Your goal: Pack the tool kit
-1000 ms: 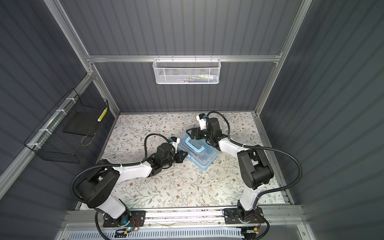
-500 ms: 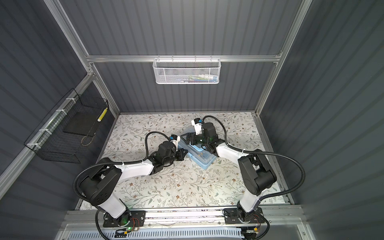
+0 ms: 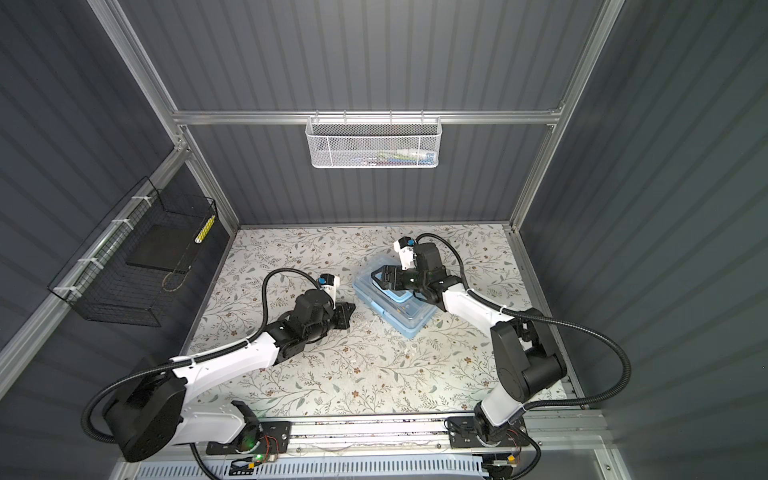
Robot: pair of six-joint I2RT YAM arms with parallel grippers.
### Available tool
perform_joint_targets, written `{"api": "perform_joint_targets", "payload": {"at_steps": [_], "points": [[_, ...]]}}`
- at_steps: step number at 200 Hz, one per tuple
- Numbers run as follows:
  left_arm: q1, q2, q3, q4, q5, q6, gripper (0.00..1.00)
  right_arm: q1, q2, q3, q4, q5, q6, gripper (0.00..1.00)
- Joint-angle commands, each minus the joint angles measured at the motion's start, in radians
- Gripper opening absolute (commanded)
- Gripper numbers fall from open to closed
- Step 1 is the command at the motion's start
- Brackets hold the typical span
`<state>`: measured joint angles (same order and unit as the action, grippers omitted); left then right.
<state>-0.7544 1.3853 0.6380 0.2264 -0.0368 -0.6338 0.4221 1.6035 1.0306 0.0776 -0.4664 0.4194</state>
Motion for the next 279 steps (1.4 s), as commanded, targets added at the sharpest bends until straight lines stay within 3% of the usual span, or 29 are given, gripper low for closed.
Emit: {"api": "perform_joint_targets", "payload": {"at_steps": [1,60,152,235,279], "points": [[-0.012,0.086,-0.023,0.132,0.067,-0.041,0.0,-0.046,-0.011,0.018,-0.184,0.036,-0.062,0.92],[-0.026,0.296,0.046,0.384,0.159,-0.068,0.0,-0.167,0.071,0.079,-0.213,-0.007,-0.15,0.93],[-0.028,0.426,0.121,0.476,0.178,-0.096,0.0,-0.169,0.148,0.04,-0.091,-0.196,-0.092,0.93],[-0.028,0.384,0.203,0.335,0.123,-0.045,0.0,-0.108,0.066,-0.151,-0.018,-0.127,-0.011,0.92],[-0.025,0.253,0.144,0.108,0.04,0.005,0.03,-0.11,0.053,-0.117,-0.058,-0.104,-0.027,0.92]]}}
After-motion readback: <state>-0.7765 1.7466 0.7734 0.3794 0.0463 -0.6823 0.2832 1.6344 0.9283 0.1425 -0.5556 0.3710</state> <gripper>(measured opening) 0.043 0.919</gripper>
